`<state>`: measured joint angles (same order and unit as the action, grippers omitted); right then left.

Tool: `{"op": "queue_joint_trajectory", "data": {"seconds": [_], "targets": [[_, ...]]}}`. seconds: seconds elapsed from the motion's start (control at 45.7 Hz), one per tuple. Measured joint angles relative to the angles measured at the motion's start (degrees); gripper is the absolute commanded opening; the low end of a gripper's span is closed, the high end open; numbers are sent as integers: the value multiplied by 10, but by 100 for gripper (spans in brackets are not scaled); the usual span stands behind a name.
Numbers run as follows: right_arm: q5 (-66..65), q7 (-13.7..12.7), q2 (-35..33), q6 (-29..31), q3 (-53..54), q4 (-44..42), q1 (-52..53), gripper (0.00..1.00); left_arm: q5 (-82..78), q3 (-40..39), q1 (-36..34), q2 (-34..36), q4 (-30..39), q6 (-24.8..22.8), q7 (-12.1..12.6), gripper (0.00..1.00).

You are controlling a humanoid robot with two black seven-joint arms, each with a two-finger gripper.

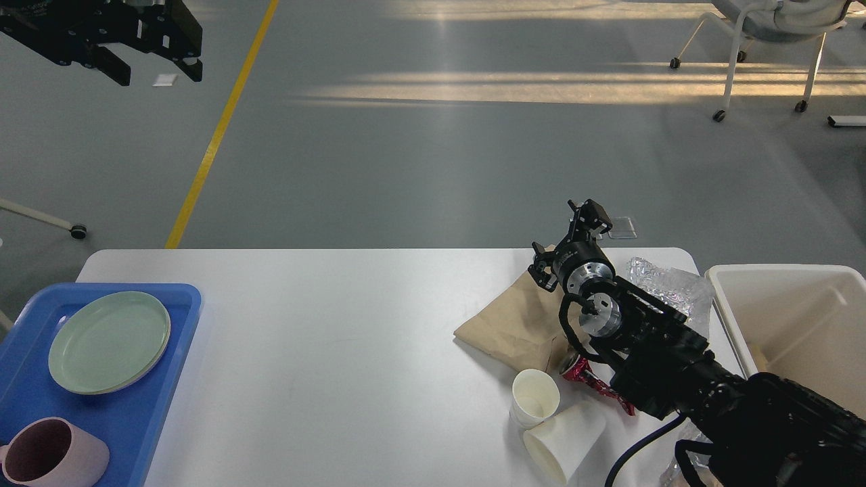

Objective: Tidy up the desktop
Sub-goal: 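Raise the left gripper up and away from the tray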

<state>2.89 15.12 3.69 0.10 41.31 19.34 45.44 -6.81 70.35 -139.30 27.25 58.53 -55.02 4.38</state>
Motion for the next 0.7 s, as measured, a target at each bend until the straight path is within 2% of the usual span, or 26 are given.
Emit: {"op": "queue_joint_trajectory", "data": {"seconds": [0.131, 0.263, 0.503, 0.591, 0.7], "targets": [[0, 0, 0, 0, 0, 0, 0, 100, 4, -1, -17, -12, 2, 0, -13, 77], [0, 0, 0, 0, 0, 0, 0, 100, 14, -3, -6, -25, -26, 0, -20, 78], [0, 0, 0, 0, 0, 0, 0, 100, 30, -52, 97, -29, -90, 1, -20, 79], [0, 0, 0, 0, 0, 0, 0, 100, 31, -87, 150, -29, -110, 47, -19, 79], [0, 0, 0, 0, 0, 0, 0, 100, 31, -128, 210, -33, -138, 148, -19, 80]]}}
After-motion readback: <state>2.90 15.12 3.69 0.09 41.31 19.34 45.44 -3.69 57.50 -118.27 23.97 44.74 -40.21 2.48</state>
